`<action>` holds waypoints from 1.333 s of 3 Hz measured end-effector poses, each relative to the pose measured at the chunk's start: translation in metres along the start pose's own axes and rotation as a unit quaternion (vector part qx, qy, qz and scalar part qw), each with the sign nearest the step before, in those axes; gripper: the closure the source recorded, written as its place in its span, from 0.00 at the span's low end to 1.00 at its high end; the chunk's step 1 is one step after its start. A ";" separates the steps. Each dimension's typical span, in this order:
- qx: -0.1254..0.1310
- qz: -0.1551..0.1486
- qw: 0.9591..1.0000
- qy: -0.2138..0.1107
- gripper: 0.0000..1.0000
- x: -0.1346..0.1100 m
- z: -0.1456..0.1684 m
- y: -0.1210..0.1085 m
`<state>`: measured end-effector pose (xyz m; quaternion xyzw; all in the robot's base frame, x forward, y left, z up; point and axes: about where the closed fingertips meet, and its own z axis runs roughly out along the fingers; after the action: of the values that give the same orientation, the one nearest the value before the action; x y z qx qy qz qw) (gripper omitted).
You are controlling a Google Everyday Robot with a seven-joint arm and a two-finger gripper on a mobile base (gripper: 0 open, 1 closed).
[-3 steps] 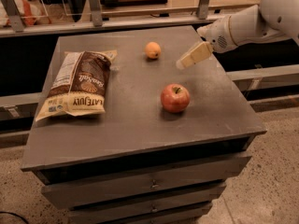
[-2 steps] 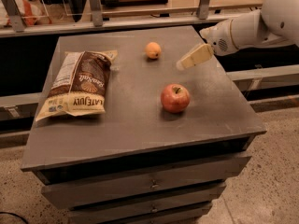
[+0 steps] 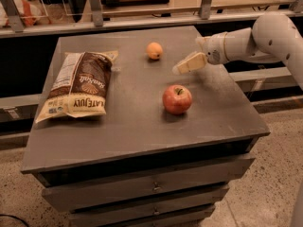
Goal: Move orange near brown chip bag
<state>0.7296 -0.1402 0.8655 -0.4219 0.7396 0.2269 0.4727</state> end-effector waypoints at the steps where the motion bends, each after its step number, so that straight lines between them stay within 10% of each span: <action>1: -0.029 -0.014 0.999 -0.012 0.00 0.000 0.032 -0.011; 4: -0.071 -0.063 0.995 -0.038 0.00 -0.028 0.076 -0.023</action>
Offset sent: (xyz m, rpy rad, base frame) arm 0.0754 0.0468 -0.0088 0.0273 -0.0923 0.1896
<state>0.7935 -0.0852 0.8576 -0.4912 0.6754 0.2645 0.4822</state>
